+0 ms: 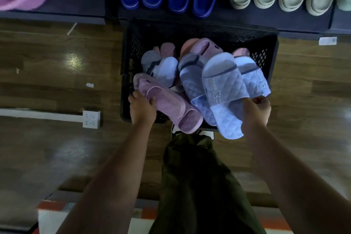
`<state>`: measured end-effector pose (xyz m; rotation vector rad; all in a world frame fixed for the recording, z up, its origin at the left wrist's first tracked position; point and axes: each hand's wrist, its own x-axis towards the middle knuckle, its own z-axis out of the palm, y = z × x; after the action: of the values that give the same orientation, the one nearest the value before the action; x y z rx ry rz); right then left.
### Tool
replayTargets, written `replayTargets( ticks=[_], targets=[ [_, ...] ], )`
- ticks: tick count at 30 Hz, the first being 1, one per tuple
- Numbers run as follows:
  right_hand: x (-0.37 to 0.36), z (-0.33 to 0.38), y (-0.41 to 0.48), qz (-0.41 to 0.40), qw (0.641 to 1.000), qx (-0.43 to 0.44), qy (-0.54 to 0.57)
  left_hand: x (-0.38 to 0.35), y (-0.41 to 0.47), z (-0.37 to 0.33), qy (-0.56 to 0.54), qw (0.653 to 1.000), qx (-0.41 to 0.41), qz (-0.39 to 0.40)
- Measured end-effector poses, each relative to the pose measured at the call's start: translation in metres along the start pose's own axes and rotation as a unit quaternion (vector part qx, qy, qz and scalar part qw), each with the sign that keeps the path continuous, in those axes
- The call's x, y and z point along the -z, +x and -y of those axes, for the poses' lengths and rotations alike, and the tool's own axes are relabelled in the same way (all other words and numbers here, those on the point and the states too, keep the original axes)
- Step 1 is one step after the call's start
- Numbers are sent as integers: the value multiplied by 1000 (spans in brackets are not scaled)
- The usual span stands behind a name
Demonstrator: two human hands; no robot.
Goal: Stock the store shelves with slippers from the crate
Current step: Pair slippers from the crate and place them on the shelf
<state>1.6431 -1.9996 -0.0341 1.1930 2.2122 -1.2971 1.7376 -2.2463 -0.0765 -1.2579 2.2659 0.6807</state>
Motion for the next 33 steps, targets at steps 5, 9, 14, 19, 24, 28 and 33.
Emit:
replayTargets(
  ticks=[5, 9, 14, 19, 24, 28, 33],
  targets=[
    [6, -11, 8, 10, 1000, -1, 16, -7, 28, 5, 89, 996, -5, 15],
    [9, -13, 10, 13, 999, 5, 29, 5, 33, 14, 109, 989, -84, -45],
    [10, -13, 5, 25, 999, 10, 37, 28, 24, 21, 10, 955, -294, -28],
    [11, -16, 1, 39, 998, 11, 46, 25, 18, 22, 50, 943, -328, -17],
    [12, -20, 1, 36, 999, 14, 38, 18, 0, -8, 157, 972, -159, -66],
    [13, -24, 1, 34, 999, 11, 27, 7, -8, -5, 36, 993, -60, -98],
    [12, -26, 1, 29, 999, -1, 23, -5, -14, 2, -116, 989, -63, -68]
  ],
)
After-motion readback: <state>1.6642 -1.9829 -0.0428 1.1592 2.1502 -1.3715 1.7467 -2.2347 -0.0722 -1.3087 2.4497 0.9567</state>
